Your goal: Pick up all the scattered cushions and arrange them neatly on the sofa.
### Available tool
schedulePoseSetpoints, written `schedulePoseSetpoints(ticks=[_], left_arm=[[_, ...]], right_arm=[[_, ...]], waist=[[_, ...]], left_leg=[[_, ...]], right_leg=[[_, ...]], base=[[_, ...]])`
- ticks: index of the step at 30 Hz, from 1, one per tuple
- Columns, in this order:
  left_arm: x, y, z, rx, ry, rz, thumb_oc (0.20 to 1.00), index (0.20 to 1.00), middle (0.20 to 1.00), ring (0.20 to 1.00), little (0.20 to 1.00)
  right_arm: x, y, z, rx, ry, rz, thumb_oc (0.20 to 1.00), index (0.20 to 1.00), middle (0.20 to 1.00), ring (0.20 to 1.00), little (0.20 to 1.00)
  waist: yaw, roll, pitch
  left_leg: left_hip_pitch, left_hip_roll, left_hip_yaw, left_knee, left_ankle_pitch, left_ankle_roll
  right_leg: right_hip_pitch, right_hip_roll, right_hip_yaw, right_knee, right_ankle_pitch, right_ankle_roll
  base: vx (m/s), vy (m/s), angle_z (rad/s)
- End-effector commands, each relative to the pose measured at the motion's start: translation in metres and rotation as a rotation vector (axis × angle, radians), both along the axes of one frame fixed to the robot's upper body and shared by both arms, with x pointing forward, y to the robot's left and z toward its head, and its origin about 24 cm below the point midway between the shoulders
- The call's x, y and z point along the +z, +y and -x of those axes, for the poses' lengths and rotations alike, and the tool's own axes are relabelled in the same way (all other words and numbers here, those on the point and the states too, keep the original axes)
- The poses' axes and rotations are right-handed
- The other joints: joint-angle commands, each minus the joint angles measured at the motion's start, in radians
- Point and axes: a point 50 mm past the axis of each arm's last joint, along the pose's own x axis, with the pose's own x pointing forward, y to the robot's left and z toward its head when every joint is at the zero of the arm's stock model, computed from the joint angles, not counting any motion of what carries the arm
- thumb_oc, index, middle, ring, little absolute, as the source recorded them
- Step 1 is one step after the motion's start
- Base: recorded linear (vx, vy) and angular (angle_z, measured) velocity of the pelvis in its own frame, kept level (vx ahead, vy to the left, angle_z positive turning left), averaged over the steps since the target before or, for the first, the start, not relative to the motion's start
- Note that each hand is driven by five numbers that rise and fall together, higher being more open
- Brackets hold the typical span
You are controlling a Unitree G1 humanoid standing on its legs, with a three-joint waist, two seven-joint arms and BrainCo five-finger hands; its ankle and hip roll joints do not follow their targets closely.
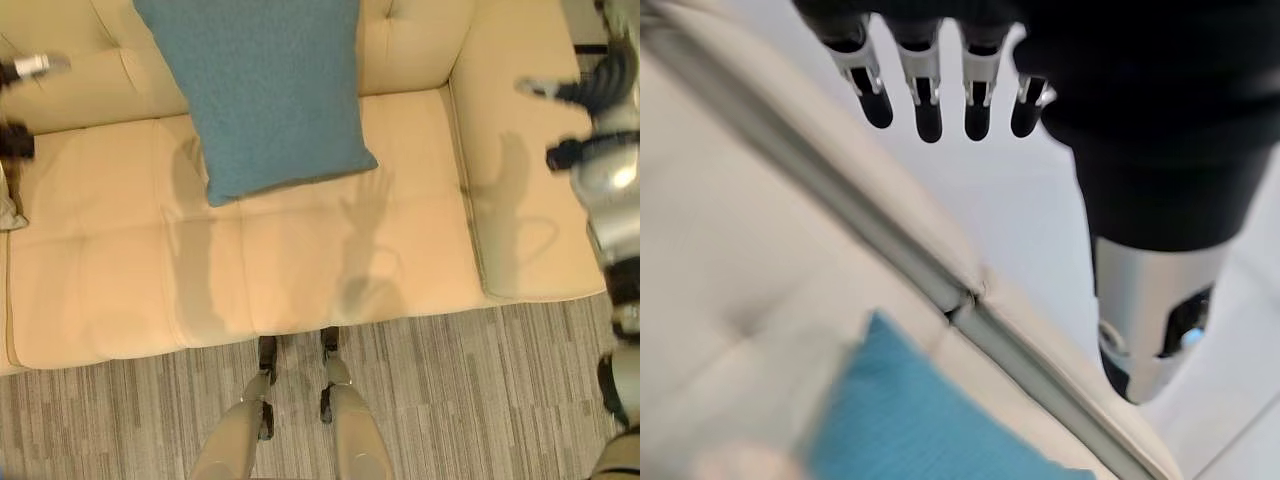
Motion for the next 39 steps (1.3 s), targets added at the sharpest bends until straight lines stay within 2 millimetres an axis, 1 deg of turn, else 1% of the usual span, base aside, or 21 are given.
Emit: schedulePoseSetpoints(ticks=[1, 3, 4, 5, 8, 9, 10, 12, 13, 14, 15, 17, 20, 22, 25, 33, 34, 35, 37, 38, 39], left_arm=[[-0.042, 0.010, -0.002, 0.025, 0.143, 0.039, 1.000, 1.000, 1.000, 1.000, 1.000], [-0.085, 0.018, 0.012, 0.057, 0.264, 0.110, 1.000, 1.000, 1.000, 1.000, 1.000], [-0.085, 0.018, 0.012, 0.057, 0.264, 0.110, 1.000, 1.000, 1.000, 1.000, 1.000], [-0.132, 0.023, 0.032, 0.095, 0.431, 0.145, 1.000, 1.000, 1.000, 1.000, 1.000], [-0.199, 0.029, 0.068, 0.178, 0.681, 0.209, 1.000, 1.000, 1.000, 1.000, 1.000], [-0.217, 0.029, 0.078, 0.203, 0.759, 0.219, 1.000, 1.000, 1.000, 1.000, 1.000], [-0.217, 0.029, 0.078, 0.203, 0.760, 0.219, 1.000, 1.000, 1.000, 1.000, 1.000], [-0.251, 0.029, 0.101, 0.243, 0.948, 0.166, 1.000, 1.000, 1.000, 1.000, 1.000], [-0.284, 0.024, 0.125, 0.286, 1.085, 0.219, 1.000, 1.000, 1.000, 1.000, 1.000], [-0.284, 0.024, 0.125, 0.285, 1.085, 0.218, 1.000, 1.000, 1.000, 1.000, 1.000], [-0.311, 0.018, 0.151, 0.336, 1.213, 0.261, 1.000, 1.000, 1.000, 1.000, 1.000], [-0.343, 0.002, 0.187, 0.377, 1.378, 0.348, 1.000, 1.000, 1.000, 1.000, 1.000], [-0.355, -0.006, 0.207, 0.406, 1.451, 0.385, 1.000, 1.000, 1.000, 1.000, 1.000], [-0.369, -0.020, 0.230, 0.413, 1.551, 0.427, 1.000, 1.000, 1.000, 1.000, 1.000], [-0.374, -0.027, 0.239, 0.410, 1.593, 0.447, 1.000, 1.000, 1.000, 1.000, 1.000], [-0.378, -0.044, 0.221, 0.314, 1.579, 0.438, 1.000, 1.000, 1.000, 1.000, 1.000], [-0.369, -0.026, 0.214, 0.351, 1.551, 0.456, 1.000, 1.000, 1.000, 1.000, 1.000], [-0.369, -0.026, 0.214, 0.351, 1.550, 0.456, 1.000, 1.000, 1.000, 1.000, 1.000], [-0.365, -0.022, 0.206, 0.350, 1.526, 0.451, 1.000, 1.000, 1.000, 1.000, 1.000], [-0.364, -0.021, 0.202, 0.345, 1.507, 0.486, 1.000, 1.000, 1.000, 1.000, 1.000], [-0.365, -0.021, 0.202, 0.348, 1.509, 0.495, 1.000, 1.000, 1.000, 1.000, 1.000]], right_arm=[[-0.046, -0.004, 0.001, -0.014, 0.177, 0.029, 1.000, 1.000, 1.000, 1.000, 1.000], [-0.081, -0.009, 0.014, -0.029, 0.284, -0.008, 1.000, 1.000, 1.000, 1.000, 1.000], [-0.081, -0.009, 0.014, -0.029, 0.284, -0.008, 1.000, 1.000, 1.000, 1.000, 1.000], [-0.121, -0.006, 0.028, -0.027, 0.403, -0.059, 1.000, 1.000, 1.000, 1.000, 1.000], [-0.174, -0.006, 0.052, -0.062, 0.584, -0.124, 1.000, 1.000, 1.000, 1.000, 1.000], [-0.184, -0.005, 0.057, -0.069, 0.626, -0.126, 1.000, 1.000, 1.000, 1.000, 1.000], [-0.184, -0.005, 0.057, -0.069, 0.627, -0.126, 1.000, 1.000, 1.000, 1.000, 1.000], [-0.215, 0.001, 0.072, -0.069, 0.744, -0.158, 1.000, 1.000, 1.000, 1.000, 1.000], [-0.236, 0.008, 0.083, -0.072, 0.820, -0.187, 1.000, 1.000, 1.000, 1.000, 1.000], [-0.236, 0.008, 0.083, -0.072, 0.820, -0.186, 1.000, 1.000, 1.000, 1.000, 1.000], [-0.258, 0.014, 0.096, -0.083, 0.915, -0.202, 1.000, 1.000, 1.000, 1.000, 1.000], [-0.293, 0.022, 0.124, -0.118, 1.085, -0.235, 1.000, 1.000, 1.000, 1.000, 1.000], [-0.307, 0.025, 0.141, -0.141, 1.176, -0.246, 1.000, 1.000, 1.000, 1.000, 1.000], [-0.331, 0.035, 0.172, -0.159, 1.350, -0.242, 1.000, 1.000, 1.000, 1.000, 1.000], [-0.341, 0.041, 0.187, -0.155, 1.434, -0.231, 1.000, 1.000, 1.000, 1.000, 1.000], [-0.351, 0.053, 0.196, -0.098, 1.523, -0.151, 1.000, 1.000, 1.000, 1.000, 1.000], [-0.349, 0.050, 0.193, -0.095, 1.528, -0.141, 1.000, 1.000, 1.000, 1.000, 1.000], [-0.349, 0.050, 0.193, -0.095, 1.528, -0.141, 1.000, 1.000, 1.000, 1.000, 1.000], [-0.346, 0.048, 0.188, -0.100, 1.518, -0.139, 1.000, 1.000, 1.000, 1.000, 1.000], [-0.343, 0.046, 0.181, -0.086, 1.507, -0.130, 1.000, 1.000, 1.000, 1.000, 1.000], [-0.343, 0.047, 0.180, -0.079, 1.511, -0.125, 1.000, 1.000, 1.000, 1.000, 1.000]], waist=[[0.012, -0.028, -0.135], [0.011, -0.027, -0.147], [0.011, -0.027, -0.147], [0.009, -0.025, -0.154], [0.004, -0.022, -0.171], [0.002, -0.021, -0.176], [0.002, -0.021, -0.176], [-0.006, -0.019, -0.185], [-0.012, -0.019, -0.194], [-0.011, -0.019, -0.193], [-0.015, -0.020, -0.206], [-0.020, -0.021, -0.217], [-0.019, -0.022, -0.224], [-0.012, -0.022, -0.234], [-0.007, -0.018, -0.234], [-0.004, -0.018, -0.194], [-0.010, -0.022, -0.185], [-0.010, -0.022, -0.185], [-0.010, -0.029, -0.170], [-0.010, -0.044, -0.154], [-0.019, -0.048, -0.163]], left_leg=[[0.039, -0.021, 0.003, 0.003, -0.068, -0.027], [0.065, -0.020, -0.003, 0.003, -0.072, -0.025], [0.065, -0.020, -0.003, 0.003, -0.072, -0.025], [0.096, -0.018, -0.001, 0.003, -0.079, -0.021], [0.139, -0.014, -0.001, 0.003, -0.087, -0.015], [0.152, -0.012, 0.001, 0.003, -0.089, -0.015], [0.153, -0.012, 0.001, 0.003, -0.089, -0.015], [0.178, -0.009, 0.008, 0.003, -0.096, -0.012], [0.196, -0.005, 0.013, 0.003, -0.097, -0.010], [0.197, -0.005, 0.013, 0.003, -0.098, -0.010], [0.214, -0.001, 0.019, 0.003, -0.102, -0.009], [0.241, 0.003, 0.025, 0.003, -0.109, -0.009], [0.256, 0.006, 0.027, 0.003, -0.114, -0.009], [0.275, 0.013, 0.026, 0.003, -0.118, -0.008], [0.277, 0.021, 0.025, 0.003, -0.114, -0.011], [0.249, 0.067, 0.018, 0.011, -0.069, -0.035], [0.229, 0.075, 0.018, 0.050, -0.066, -0.040], [0.228, 0.075, 0.018, 0.052, -0.067, -0.040], [0.205, 0.070, 0.002, 0.112, -0.083, -0.039], [0.201, 0.032, -0.052, 0.199, -0.164, -0.025], [0.203, 0.020, -0.057, 0.233, -0.194, -0.021]], right_leg=[[0.099, -0.081, -0.010, 0.001, -0.096, 0.142], [0.128, -0.081, -0.012, 0.001, -0.104, 0.141], [0.128, -0.081, -0.012, 0.001, -0.104, 0.141], [0.156, -0.080, -0.015, 0.001, -0.111, 0.139], [0.199, -0.079, -0.019, 0.002, -0.117, 0.135], [0.211, -0.079, -0.021, 0.002, -0.120, 0.135], [0.212, -0.078, -0.021, 0.002, -0.120, 0.135], [0.232, -0.076, -0.016, 0.005, -0.124, 0.134], [0.249, -0.074, -0.013, 0.007, -0.125, 0.132], [0.250, -0.074, -0.013, 0.007, -0.125, 0.132], [0.266, -0.070, -0.007, 0.007, -0.130, 0.130], [0.290, -0.065, 0.000, 0.008, -0.139, 0.125], [0.305, -0.061, 0.004, 0.007, -0.145, 0.123], [0.324, -0.054, 0.006, 0.006, -0.156, 0.115], [0.330, -0.045, 0.004, 0.003, -0.164, 0.108], [0.337, -0.007, -0.009, 0.001, -0.198, 0.079], [0.340, -0.006, -0.009, 0.001, -0.199, 0.076], [0.340, -0.006, -0.009, 0.001, -0.199, 0.076], [0.338, -0.012, -0.004, 0.001, -0.190, 0.074], [0.320, -0.021, 0.013, 0.012, -0.172, 0.070], [0.310, -0.030, 0.014, 0.010, -0.164, 0.072]], base=[[0.08, -0.034, -0.04], [0.06, -0.024, 0.02], [0.06, -0.011, 0.04], [0.05, -0.004, 0.06], [0.04, -0.006, 0.03], [0.00, 0.000, 0.00], [0.00, 0.000, 0.00], [0.00, -0.002, -0.02], [0.00, -0.003, -0.09], [-0.01, -0.011, -0.10], [0.00, -0.016, -0.09], [-0.02, -0.033, -0.06], [-0.02, -0.038, -0.15], [-0.05, -0.084, -0.14], [-0.07, -0.087, -0.03], [-0.13, -0.098, 0.04], [-0.13, -0.043, 0.13], [-0.15, -0.018, 0.19], [-0.15, 0.015, 0.11], [-0.20, 0.059, -0.02], [-0.20, 0.059, -0.11]])
